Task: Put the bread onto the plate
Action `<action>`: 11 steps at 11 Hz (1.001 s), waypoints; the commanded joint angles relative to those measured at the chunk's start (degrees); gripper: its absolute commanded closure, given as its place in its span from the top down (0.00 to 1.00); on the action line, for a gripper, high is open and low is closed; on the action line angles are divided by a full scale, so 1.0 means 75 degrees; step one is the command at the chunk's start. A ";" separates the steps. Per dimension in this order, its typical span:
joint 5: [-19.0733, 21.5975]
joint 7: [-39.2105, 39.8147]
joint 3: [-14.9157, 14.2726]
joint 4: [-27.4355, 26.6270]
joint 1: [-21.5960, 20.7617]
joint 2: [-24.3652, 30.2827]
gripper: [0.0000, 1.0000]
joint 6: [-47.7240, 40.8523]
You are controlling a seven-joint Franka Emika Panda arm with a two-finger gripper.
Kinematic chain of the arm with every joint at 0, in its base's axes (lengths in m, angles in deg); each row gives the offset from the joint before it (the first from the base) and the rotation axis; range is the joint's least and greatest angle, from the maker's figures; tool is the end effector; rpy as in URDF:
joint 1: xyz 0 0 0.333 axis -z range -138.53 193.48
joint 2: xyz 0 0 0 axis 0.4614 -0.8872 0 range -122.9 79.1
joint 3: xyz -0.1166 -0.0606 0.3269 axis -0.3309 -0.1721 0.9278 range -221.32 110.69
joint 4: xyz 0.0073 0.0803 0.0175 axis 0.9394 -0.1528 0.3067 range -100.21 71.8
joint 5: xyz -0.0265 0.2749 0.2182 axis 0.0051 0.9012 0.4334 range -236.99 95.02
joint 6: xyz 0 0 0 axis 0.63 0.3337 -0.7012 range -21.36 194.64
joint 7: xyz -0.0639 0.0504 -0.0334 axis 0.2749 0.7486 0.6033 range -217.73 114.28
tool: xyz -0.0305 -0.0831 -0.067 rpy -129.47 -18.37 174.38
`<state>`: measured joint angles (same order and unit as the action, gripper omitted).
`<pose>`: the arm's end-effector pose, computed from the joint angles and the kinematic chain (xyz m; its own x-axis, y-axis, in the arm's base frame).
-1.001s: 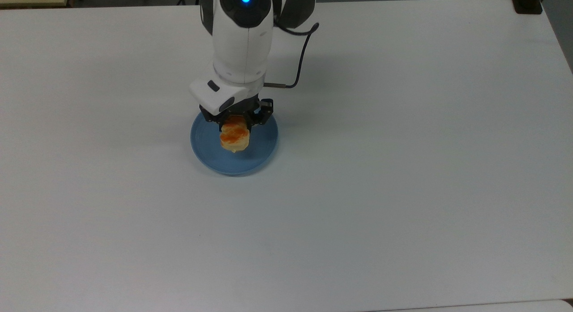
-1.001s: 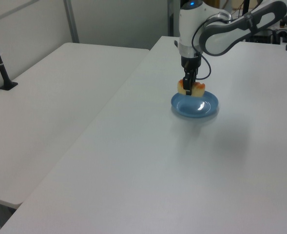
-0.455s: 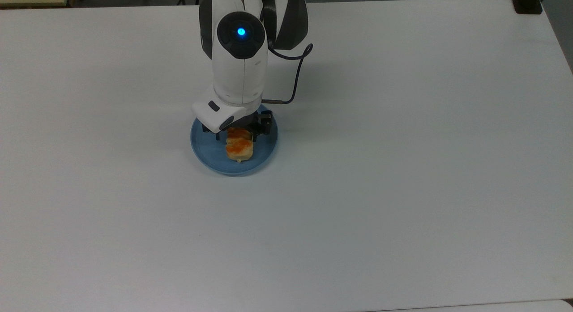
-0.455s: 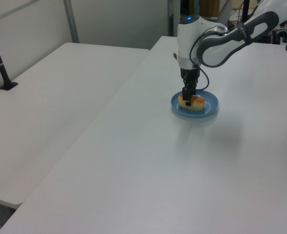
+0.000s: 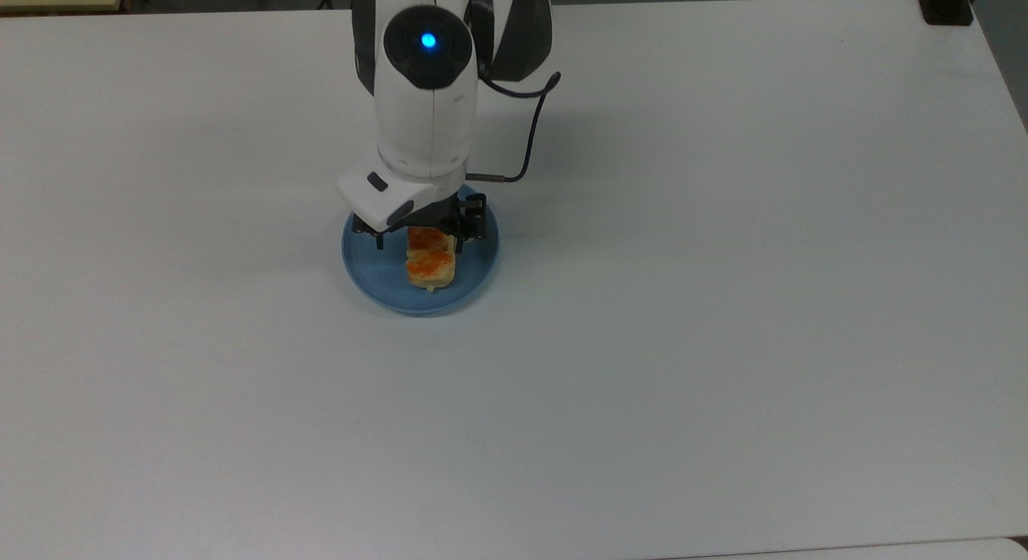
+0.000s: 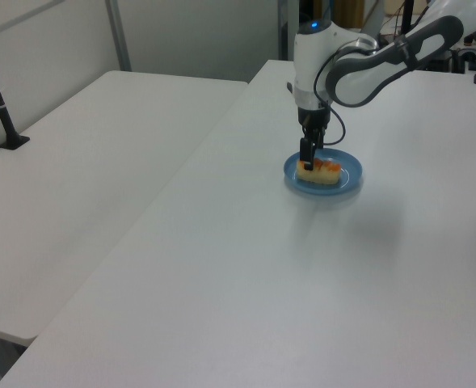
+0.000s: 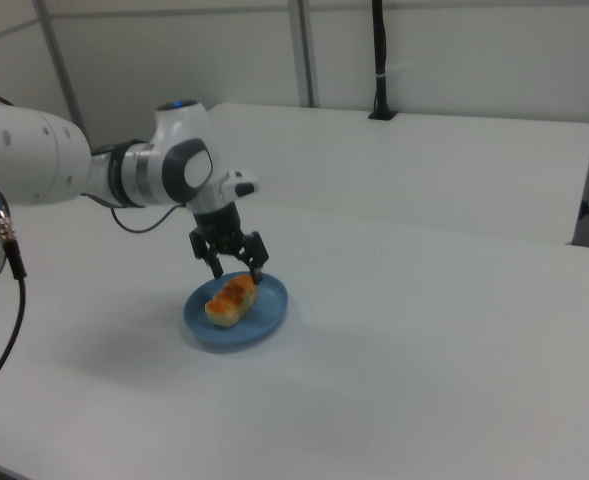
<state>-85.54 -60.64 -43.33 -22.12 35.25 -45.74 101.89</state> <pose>0.6413 0.0180 0.4069 0.9988 0.0357 0.0338 0.0310 -0.9912 0.1291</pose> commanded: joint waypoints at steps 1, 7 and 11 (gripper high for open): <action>0.0508 -0.0124 -0.0028 0.0384 0.0054 0.1113 1.00 -0.1447; 0.1998 -0.0019 -0.1629 0.0411 -0.0166 0.3223 1.00 -0.2529; 0.2034 0.1767 -0.2898 0.0492 -0.0849 0.3658 1.00 -0.3115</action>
<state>-71.56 -56.65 -60.65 -17.44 31.28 -20.56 80.35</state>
